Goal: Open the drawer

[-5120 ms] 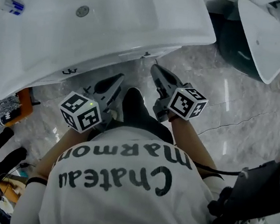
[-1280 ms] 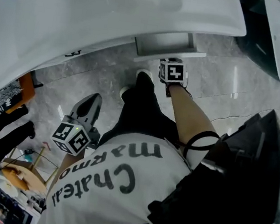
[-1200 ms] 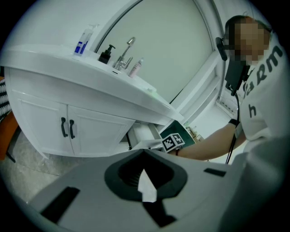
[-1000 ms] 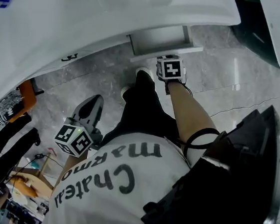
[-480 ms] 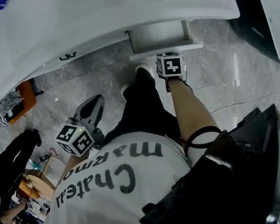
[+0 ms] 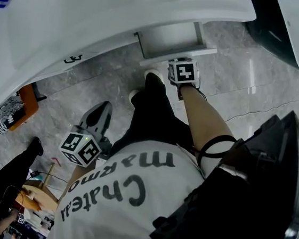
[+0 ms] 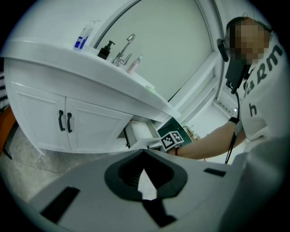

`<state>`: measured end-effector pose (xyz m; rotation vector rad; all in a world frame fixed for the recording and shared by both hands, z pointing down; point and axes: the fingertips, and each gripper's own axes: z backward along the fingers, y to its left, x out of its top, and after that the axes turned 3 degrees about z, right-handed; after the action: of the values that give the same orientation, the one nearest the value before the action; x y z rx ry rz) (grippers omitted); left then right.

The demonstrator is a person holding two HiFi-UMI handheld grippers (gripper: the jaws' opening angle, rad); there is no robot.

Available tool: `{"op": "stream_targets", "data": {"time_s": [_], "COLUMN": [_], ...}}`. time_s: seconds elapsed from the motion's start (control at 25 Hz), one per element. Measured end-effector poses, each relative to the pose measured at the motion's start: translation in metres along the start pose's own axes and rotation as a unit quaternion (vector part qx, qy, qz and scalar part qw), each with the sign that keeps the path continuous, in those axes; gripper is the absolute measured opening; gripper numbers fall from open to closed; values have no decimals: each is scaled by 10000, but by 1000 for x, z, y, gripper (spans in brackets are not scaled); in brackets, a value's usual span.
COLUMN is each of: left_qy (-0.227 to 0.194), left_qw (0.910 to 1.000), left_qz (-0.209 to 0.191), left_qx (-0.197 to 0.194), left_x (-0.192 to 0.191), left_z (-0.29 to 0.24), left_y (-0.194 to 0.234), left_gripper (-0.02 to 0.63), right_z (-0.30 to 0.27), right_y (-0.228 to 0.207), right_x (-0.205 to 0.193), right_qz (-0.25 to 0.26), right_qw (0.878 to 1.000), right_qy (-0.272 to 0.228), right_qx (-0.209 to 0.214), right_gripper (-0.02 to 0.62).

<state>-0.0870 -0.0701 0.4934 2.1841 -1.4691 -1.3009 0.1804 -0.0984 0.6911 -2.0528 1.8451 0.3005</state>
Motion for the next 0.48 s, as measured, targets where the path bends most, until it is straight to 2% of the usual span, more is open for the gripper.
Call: {"op": "stream_targets", "data": {"time_s": [0.48], "left_qy": [55], "left_qw": [10000], "left_qz": [75], "left_qx": [23], "left_x": [-6], "left_z": [-3], "left_y": [2], "left_gripper": [-2], "right_z": [-1], "right_y": [-1], "right_x": [-2], "right_qz": [-95], "right_qw": [9999], "right_qy": [50], "right_qx": [-135], "right_gripper": [130]}}
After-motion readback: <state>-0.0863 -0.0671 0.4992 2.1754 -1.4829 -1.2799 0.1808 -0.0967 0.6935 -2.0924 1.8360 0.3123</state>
